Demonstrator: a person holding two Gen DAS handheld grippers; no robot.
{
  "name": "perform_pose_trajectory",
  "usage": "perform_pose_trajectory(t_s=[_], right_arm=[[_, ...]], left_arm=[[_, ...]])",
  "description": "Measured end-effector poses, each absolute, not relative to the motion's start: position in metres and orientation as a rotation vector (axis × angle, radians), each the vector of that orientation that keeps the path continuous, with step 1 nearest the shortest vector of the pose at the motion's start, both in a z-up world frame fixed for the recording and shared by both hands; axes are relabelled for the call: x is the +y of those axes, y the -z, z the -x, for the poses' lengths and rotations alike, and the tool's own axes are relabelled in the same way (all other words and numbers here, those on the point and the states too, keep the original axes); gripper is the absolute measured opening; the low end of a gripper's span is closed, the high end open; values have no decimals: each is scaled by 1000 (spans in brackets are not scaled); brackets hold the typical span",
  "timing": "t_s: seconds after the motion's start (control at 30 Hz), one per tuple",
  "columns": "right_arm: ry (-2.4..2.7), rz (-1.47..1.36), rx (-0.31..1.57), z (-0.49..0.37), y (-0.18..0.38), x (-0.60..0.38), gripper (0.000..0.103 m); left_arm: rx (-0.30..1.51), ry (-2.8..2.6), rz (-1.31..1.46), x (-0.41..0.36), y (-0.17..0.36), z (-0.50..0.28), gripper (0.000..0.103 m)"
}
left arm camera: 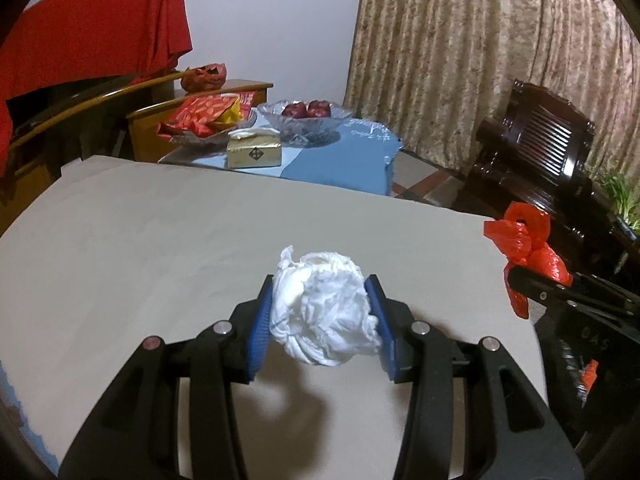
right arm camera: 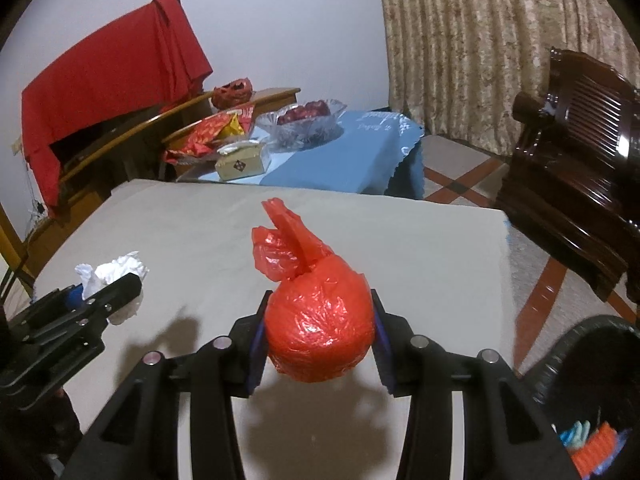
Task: Collect trash
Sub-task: 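Carry the white tissue and red bag over the bin with both grippers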
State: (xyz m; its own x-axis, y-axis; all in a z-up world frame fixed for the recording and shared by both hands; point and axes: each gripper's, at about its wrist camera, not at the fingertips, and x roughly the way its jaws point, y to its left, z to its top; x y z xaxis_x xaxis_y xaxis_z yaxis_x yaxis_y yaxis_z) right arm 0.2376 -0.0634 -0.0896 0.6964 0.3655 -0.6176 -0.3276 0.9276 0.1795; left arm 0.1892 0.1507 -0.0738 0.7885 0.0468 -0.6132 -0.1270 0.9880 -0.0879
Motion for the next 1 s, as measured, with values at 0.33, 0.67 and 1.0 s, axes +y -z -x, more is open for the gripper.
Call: perform_pose_trajectory(t_s=[0.33,0.67,1.0], right_arm=[[-359,-77,663,-184,58,-96,44],[-332,-90,613,-136,34,-128,44],[-288,-110,568,-96,18,-157,44]], left_arm=[[625,-26,99,110,39,-141,43],[591,35,59,75,13,-104,43],[543,106,27,43,-6,-77,43]])
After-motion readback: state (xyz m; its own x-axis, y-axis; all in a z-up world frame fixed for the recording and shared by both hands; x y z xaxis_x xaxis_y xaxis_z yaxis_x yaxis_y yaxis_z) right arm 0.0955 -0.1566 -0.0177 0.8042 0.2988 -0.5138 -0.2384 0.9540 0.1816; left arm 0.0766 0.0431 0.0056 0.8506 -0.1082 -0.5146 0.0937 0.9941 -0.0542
